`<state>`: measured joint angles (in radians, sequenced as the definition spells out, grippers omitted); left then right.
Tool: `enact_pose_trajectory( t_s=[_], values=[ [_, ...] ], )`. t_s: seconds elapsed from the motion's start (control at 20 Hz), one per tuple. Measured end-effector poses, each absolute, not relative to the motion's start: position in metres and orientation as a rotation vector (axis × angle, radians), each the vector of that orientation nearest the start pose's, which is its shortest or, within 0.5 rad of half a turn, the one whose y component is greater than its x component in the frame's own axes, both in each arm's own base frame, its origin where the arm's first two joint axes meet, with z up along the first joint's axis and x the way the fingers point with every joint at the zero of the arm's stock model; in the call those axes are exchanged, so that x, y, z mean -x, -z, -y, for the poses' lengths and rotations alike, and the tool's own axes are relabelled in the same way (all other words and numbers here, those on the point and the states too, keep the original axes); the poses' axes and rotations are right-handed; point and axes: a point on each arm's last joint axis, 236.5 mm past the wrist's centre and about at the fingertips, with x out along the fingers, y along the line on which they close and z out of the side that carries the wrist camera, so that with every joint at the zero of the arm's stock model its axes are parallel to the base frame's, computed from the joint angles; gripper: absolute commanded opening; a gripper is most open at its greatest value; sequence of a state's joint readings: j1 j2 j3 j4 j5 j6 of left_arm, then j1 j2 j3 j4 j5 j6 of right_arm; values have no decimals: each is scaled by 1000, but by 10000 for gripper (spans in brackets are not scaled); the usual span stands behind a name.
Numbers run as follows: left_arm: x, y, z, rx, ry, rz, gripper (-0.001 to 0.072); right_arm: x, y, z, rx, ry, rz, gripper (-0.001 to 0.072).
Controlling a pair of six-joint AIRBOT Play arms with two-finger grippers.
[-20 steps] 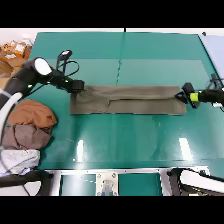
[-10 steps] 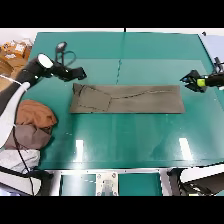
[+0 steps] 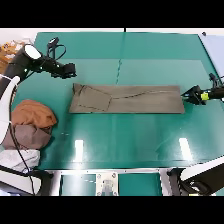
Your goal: Fold the shirts.
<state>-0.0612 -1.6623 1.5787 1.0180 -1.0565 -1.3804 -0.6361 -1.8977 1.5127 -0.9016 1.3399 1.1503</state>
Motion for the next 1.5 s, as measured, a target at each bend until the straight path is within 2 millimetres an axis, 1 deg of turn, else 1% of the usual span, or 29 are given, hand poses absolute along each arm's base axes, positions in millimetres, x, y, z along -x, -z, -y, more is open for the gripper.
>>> enact_pose_trajectory(
  t_s=[0.05, 0.1, 0.15, 0.2, 0.25, 0.35, 0.45, 0.5, 0.55, 0.6, 0.65, 0.75, 0.8, 0.9, 0.95, 1.0, 1.1, 1.15, 1.25, 1.3, 1.35, 1.4, 1.5],
  values=[
    [-505, -31, 143, 310, 439, -1089, 24, -431, 97, 128, -809, -206, -1308, 505],
    [-503, -31, 148, 304, 450, -1093, 23, -434, 101, 120, -807, -228, -1312, 469],
    [-502, -31, 154, 296, 462, -1094, 23, -438, 104, 112, -803, -248, -1315, 359],
    [-499, -32, 162, 288, 476, -1097, 24, -443, 107, 106, -798, -260, -1311, 84],
    [-497, -32, 170, 282, 489, -1096, 24, -446, 109, 102, -790, -270, -1312, 13],
    [-495, -31, 190, 271, 513, -1091, 24, -450, 103, 95, -766, -297, -1317, 13],
    [-491, -25, 220, 258, 549, -1088, 24, -447, 89, 91, -745, -324, -1338, 14],
    [-488, -19, 239, 255, 570, -1089, 24, -448, 72, 87, -743, -348, -1322, 14],
    [-484, -12, 262, 260, 599, -1092, 24, -450, 52, 82, -735, -365, -1301, 14],
    [-478, -3, 289, 275, 632, -1094, 24, -449, 35, 79, -714, -376, -1289, 14],
    [-472, 7, 315, 296, 664, -1098, 24, -449, 13, 76, -689, -382, -1261, 14],
    [-456, 26, 372, 352, 734, -1098, 24, -448, -36, 59, -657, -430, -1194, 15],
    [-447, 34, 399, 388, 763, -1095, 24, -446, -56, 50, -646, -450, -1167, 15],
    [-432, 51, 440, 449, 796, -1101, 24, -441, -98, 30, -644, -500, -1105, 15],
    [-426, 57, 456, 480, 806, -1103, 24, -438, -116, 16, -648, -535, -1083, 15],
    [-421, 63, 470, 506, 812, -1108, 24, -434, -129, 7, -658, -559, -1070, 15],
    [-413, 73, 490, 551, 821, -1124, 24, -430, -152, -10, -686, -604, -1043, 16],
    [-413, 75, 496, 575, 819, -1123, 24, -425, -160, -19, -698, -633, -1045, 15],
    [-411, 79, 503, 608, 820, -1134, 24, -423, -169, -27, -712, -654, -1035, 16],
    [-412, 77, 505, 616, 828, -1134, 24, -422, -172, -31, -718, -666, -1032, 16],
    [-411, 74, 504, 612, 853, -1143, 23, -421, -176, -34, -721, -678, -1032, 38],
    [-414, 67, 501, 608, 883, -1143, 23, -419, -178, -35, -725, -685, -1031, 54],
    [-424, 38, 489, 595, 963, -1129, 23, -419, -179, -39, -725, -691, -1033, 34]
  ],
)
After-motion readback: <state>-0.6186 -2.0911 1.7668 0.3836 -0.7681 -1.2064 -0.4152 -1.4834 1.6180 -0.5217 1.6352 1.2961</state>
